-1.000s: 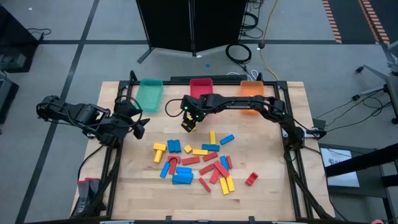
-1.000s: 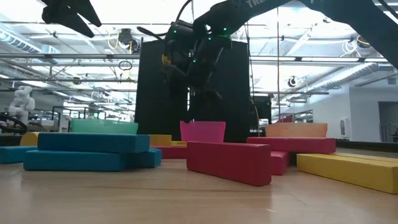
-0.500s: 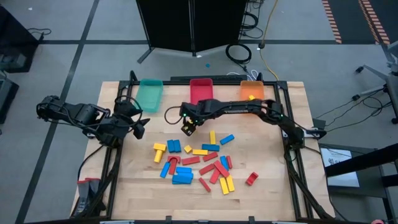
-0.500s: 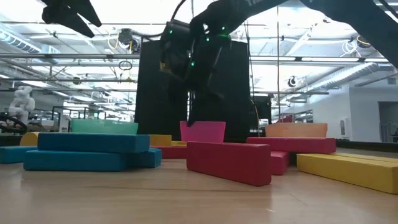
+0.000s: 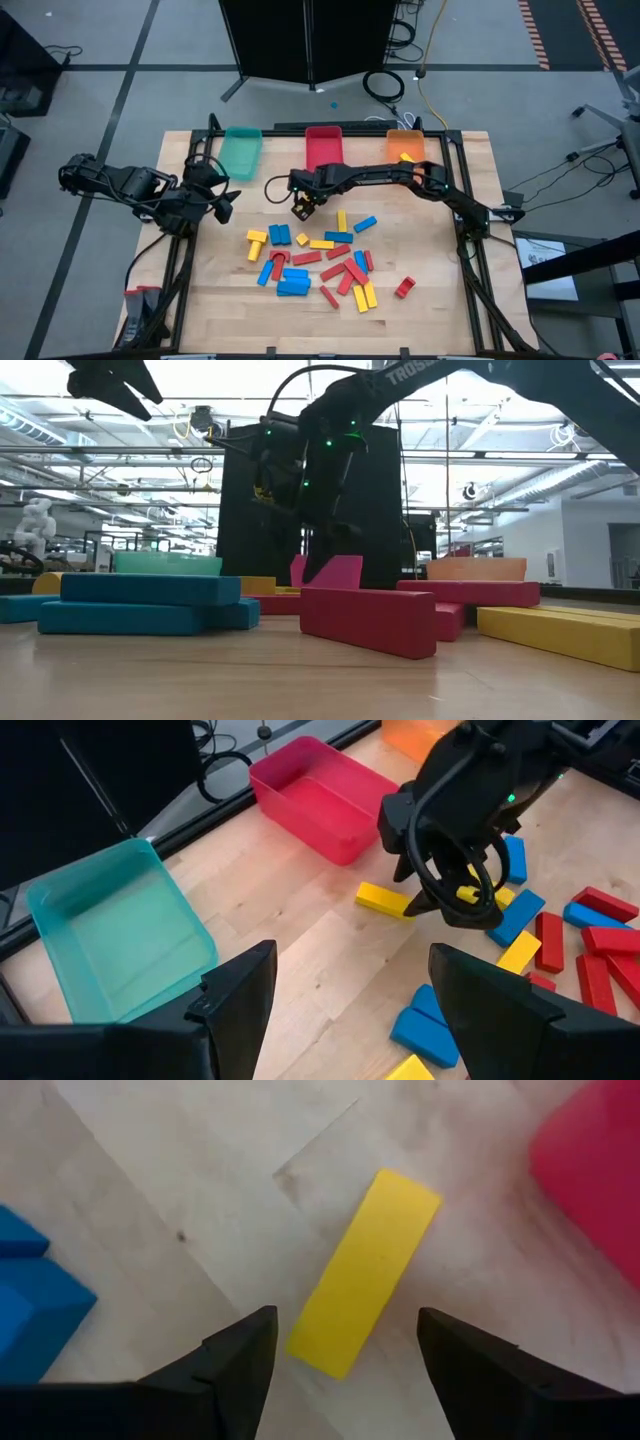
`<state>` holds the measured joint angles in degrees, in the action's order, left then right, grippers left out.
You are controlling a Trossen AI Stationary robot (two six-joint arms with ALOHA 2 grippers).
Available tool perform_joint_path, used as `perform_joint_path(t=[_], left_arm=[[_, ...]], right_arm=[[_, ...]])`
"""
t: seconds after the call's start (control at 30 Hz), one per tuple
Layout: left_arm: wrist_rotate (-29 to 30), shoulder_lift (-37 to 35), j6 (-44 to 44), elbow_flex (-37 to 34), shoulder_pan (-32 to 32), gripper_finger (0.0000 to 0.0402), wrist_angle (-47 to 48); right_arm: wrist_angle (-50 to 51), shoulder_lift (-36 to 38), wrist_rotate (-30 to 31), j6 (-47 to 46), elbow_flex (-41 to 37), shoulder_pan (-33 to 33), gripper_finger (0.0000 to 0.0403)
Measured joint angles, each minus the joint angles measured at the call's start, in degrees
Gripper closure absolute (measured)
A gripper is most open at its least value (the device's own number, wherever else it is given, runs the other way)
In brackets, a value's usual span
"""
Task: Sort blocks
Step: Put the yellow block into the orange bin
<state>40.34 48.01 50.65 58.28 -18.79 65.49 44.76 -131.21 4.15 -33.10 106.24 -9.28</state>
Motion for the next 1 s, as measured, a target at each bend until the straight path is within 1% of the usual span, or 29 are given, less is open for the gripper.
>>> perform_joint_path(t=[0.23,0.33,0.43,0.5,0.6,0.63,0.87,1.0], left_arm=[[-0.01,0.00,-0.01,0.00,0.00,0.0134,0.05],[-0.02,-0.01,-0.01,0.00,0.00,0.0134,0.15],[-0.02,-0.02,-0.01,0.00,0.01,0.0134,0.22],[-0.02,-0.02,0.00,0.00,0.00,0.0134,0.22],[-0.02,-0.02,-0.01,0.00,0.00,0.0134,0.22],[-0.02,-0.02,-0.02,0.00,0.00,0.0134,0.22],[-0.02,-0.02,-0.02,0.00,0.01,0.0134,0.21],[-0.02,0.00,-0.02,0.00,0.00,0.0134,0.22]], right_arm=[[-2.16,-2.95,-0.20,0.49,-0.09,0.90,0.0188],[-2.33,-3.84,-2.46,0.39,0.07,0.86,0.0188],[-1.32,-4.16,-1.71,-0.72,0.11,1.10,0.0199],[-0.76,-4.11,-1.40,-0.99,0.09,1.09,0.0228],[-0.25,-3.85,-2.04,-0.13,0.24,0.76,0.0302],[0.19,-3.79,-2.31,0.36,0.47,0.61,0.0314],[5.18,-4.23,-3.40,2.92,3.82,0.65,0.0315],[9.92,-4.60,-3.68,5.53,8.69,1.62,0.0315]])
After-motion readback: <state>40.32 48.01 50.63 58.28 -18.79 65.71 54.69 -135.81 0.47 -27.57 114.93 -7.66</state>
